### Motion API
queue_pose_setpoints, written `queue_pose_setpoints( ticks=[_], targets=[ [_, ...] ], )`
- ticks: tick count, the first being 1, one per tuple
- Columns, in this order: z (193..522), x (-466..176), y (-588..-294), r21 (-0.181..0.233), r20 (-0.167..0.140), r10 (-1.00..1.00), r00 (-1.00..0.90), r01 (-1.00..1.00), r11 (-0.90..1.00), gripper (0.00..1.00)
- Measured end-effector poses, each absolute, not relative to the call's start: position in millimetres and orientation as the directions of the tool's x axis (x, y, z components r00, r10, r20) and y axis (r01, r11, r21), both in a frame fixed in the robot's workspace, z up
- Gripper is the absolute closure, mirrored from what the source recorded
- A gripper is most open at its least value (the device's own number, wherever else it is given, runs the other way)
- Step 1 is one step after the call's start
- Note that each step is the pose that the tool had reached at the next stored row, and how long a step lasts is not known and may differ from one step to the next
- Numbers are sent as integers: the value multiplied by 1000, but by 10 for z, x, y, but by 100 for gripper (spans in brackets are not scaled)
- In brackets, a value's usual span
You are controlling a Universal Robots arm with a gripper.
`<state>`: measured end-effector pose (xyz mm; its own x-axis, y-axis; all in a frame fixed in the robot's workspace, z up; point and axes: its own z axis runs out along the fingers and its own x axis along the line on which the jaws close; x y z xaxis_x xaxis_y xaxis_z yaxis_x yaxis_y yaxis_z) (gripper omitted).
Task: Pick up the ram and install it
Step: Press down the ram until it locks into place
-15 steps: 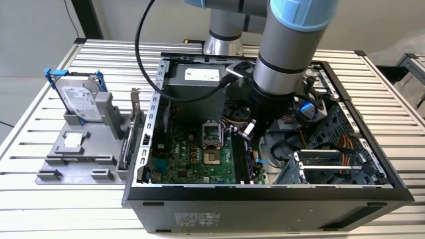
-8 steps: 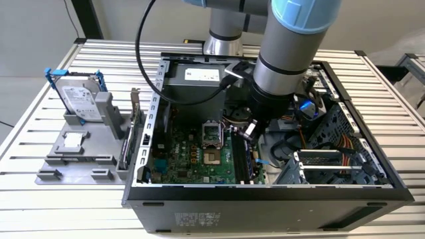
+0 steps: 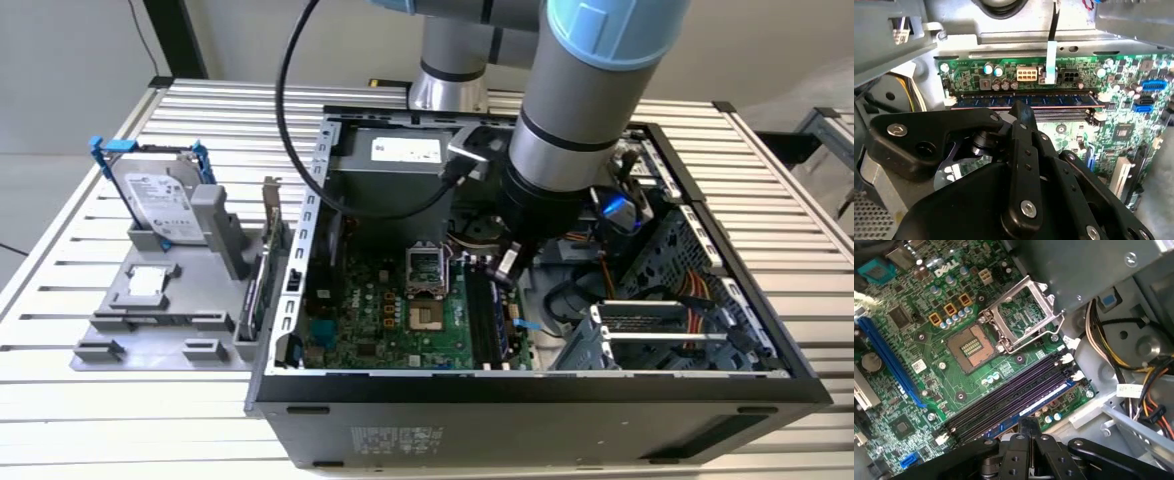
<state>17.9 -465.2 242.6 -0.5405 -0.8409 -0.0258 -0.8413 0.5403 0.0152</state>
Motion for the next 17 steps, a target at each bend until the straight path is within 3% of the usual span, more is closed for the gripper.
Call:
queue_pose_setpoints(
  ticks=[17],
  targets=[
    [2419, 179, -4652, 15, -26, -948, -316, -949, 316, 100]
  ],
)
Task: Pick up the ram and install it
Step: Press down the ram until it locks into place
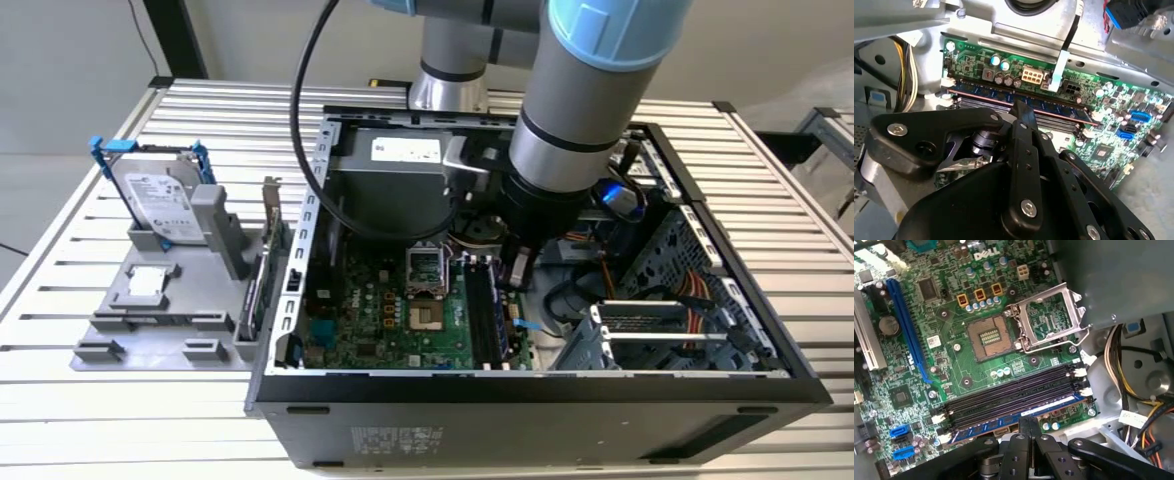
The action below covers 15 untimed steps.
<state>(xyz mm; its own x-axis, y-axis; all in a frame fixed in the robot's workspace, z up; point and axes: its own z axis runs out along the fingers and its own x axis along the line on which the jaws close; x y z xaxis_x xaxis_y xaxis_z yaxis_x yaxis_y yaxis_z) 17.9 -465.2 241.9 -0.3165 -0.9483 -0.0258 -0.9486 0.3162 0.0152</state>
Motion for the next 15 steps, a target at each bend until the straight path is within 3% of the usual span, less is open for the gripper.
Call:
queue_pose_setpoints(
  ticks=[15],
  targets=[
    [2417, 179, -4652, 15, -26, -988, -152, -988, 152, 100]
  ],
)
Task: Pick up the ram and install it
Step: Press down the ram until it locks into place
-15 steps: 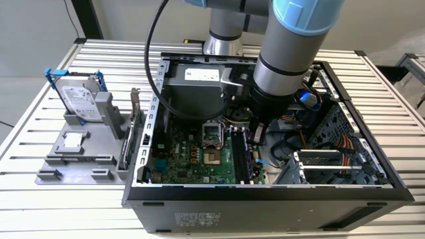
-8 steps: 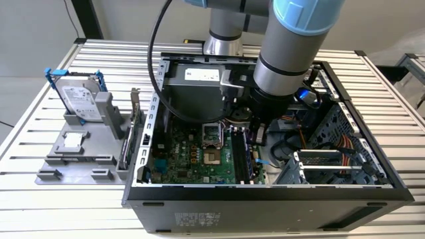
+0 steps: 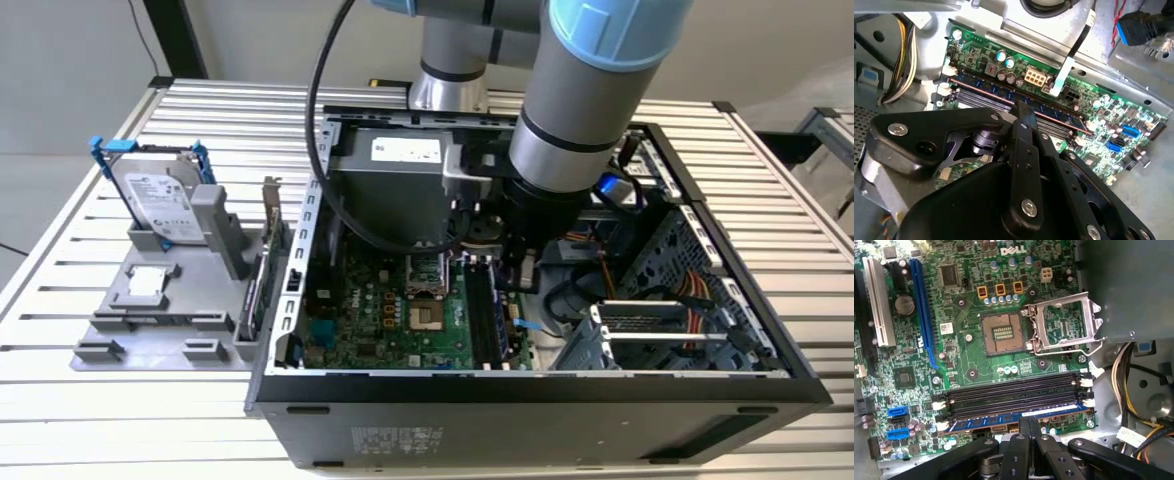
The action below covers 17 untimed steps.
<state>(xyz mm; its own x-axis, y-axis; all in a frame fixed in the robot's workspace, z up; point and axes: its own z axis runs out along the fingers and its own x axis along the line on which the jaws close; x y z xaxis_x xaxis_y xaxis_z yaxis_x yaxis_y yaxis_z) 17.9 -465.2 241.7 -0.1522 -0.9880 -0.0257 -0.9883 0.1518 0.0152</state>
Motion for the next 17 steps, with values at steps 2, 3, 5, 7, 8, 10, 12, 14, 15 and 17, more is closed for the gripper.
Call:
queue_pose_setpoints(
  ticks=[2, 3, 5, 7, 8, 10, 12, 14, 15, 17],
  targets=[
    [2417, 179, -4652, 15, -26, -991, -129, -992, 129, 100],
    [2417, 179, -4652, 15, -26, -993, -118, -993, 118, 100],
    [2417, 179, -4652, 15, -26, -994, -107, -994, 106, 100],
    [2417, 179, -4652, 15, -26, -995, -99, -995, 98, 100],
    [2417, 179, -4652, 15, -26, -995, -95, -995, 95, 100],
    [2415, 179, -4652, 15, -26, -996, -87, -996, 87, 100],
    [2415, 179, -4652, 15, -26, -997, -78, -997, 78, 100],
    [2415, 179, -4652, 15, -26, -997, -77, -997, 77, 100],
    [2415, 179, -4652, 15, -26, -997, -77, -997, 77, 100],
    [2415, 179, -4652, 15, -26, -997, -77, -997, 77, 100]
  ],
)
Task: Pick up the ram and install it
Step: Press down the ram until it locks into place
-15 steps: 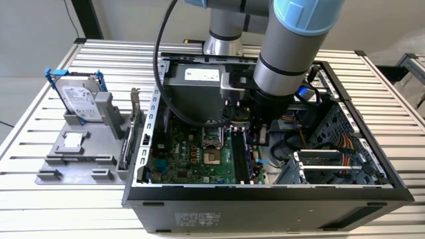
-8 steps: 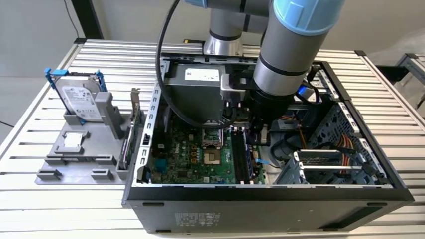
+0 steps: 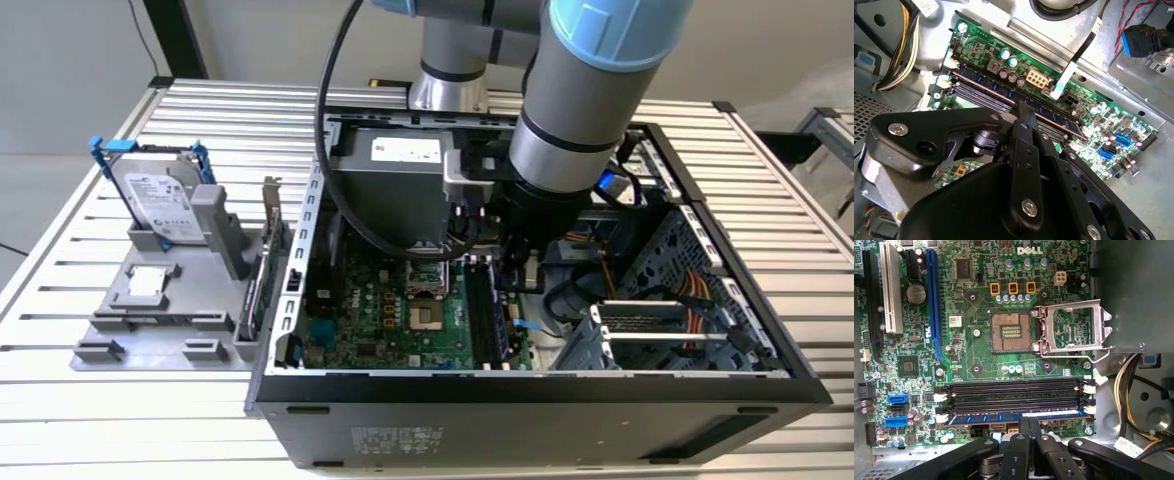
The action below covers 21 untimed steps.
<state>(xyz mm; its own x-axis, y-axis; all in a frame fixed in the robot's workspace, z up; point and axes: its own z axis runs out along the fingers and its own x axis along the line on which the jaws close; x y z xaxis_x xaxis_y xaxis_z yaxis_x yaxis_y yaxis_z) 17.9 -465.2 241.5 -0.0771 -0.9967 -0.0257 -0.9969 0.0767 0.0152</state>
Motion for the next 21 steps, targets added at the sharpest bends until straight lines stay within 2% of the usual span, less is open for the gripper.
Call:
queue_pose_setpoints(
  ticks=[21],
  targets=[
    [2364, 185, -4652, 15, -26, -997, -77, -997, 77, 100]
  ],
)
